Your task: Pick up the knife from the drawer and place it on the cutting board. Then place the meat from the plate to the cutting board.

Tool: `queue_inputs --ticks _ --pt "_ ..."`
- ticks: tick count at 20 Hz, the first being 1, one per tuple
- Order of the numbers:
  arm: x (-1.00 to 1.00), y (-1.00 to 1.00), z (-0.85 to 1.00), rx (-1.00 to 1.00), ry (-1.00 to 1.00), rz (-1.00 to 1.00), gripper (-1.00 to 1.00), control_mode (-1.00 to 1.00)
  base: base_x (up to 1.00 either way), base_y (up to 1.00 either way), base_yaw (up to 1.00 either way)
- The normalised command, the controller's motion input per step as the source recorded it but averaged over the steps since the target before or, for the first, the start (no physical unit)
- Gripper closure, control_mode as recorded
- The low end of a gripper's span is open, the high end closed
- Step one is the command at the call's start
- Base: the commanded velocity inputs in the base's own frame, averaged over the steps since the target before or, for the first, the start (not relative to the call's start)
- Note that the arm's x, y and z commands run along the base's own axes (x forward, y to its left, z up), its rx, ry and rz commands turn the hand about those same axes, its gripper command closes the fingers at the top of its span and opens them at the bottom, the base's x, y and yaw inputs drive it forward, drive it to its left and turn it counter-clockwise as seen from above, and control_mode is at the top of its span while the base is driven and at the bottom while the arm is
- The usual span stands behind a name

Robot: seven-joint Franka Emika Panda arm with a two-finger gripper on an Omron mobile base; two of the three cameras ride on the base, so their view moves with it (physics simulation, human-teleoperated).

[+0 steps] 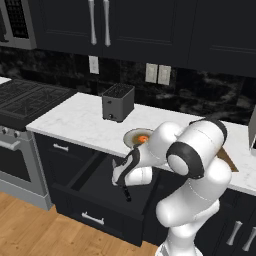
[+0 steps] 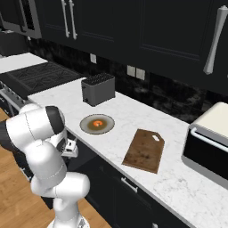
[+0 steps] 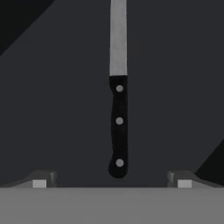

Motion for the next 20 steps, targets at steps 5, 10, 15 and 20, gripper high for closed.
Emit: queue_inputs --ticks 5,10,15,20 --pt "0.2 0.0 -0.15 -0.01 0.0 0.04 -1.0 -1.0 0.0 0.0 0.0" --pt "0.0 0.0 -0.24 -0.01 0.0 0.0 -1.0 -1.0 0.0 0.0 0.0" --pt "0.02 0.0 -0.26 0.0 0.0 0.0 -1.0 -1.0 0.0 0.0 0.0" --pt "0.0 0.0 -0.26 0.0 0.0 0.0 -1.0 -1.0 0.0 0.0 0.0"
